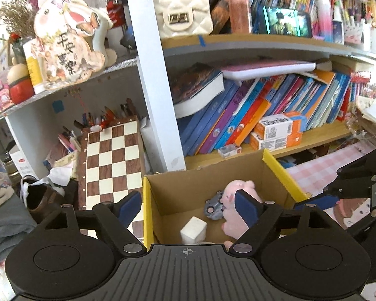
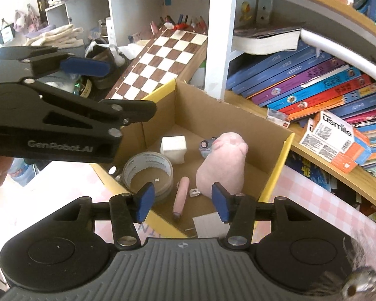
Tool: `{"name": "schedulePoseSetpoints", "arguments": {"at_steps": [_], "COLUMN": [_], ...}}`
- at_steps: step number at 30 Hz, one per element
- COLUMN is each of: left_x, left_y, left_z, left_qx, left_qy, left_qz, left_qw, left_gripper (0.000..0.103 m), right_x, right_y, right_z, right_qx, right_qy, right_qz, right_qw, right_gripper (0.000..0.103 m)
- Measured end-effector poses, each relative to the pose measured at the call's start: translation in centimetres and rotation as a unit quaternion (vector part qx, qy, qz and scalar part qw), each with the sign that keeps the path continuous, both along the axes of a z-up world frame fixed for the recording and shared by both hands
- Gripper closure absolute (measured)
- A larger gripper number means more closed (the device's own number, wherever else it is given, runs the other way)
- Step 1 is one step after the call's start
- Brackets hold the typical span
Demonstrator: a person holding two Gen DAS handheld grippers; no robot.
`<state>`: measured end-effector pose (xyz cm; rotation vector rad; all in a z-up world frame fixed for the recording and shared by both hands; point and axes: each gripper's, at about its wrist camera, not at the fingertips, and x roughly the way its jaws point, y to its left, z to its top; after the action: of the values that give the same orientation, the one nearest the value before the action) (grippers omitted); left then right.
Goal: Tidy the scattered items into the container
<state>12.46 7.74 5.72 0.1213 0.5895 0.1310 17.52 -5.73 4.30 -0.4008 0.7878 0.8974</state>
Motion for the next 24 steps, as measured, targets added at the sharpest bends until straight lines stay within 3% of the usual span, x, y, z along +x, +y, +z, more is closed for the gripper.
{"name": "schedulePoseSetpoints", "arguments": {"at_steps": [13, 24], "left_x": [-5.0, -7.8], "left_y": [-2.4, -4.7], "left_z": [0.3, -1.0], "left_qx": [-0.008, -0.025], "left_qy": [-0.005, 0.008], "left_qz": [-0.002, 0.002], "left_qw": [1.0, 0.9996], "left_gripper": [0.018, 0.014], "right_x": [-3.6, -5.6], "right_y": [-4.1, -8.4], "right_z": [1.1, 0.2], "right_qx": [0.025, 0.042], "right_qy": [-0.015, -0.012], "right_qz": [-0.04, -0.116], "right_qw": [0.999, 0.992], "right_gripper": [0.046, 0.03]}}
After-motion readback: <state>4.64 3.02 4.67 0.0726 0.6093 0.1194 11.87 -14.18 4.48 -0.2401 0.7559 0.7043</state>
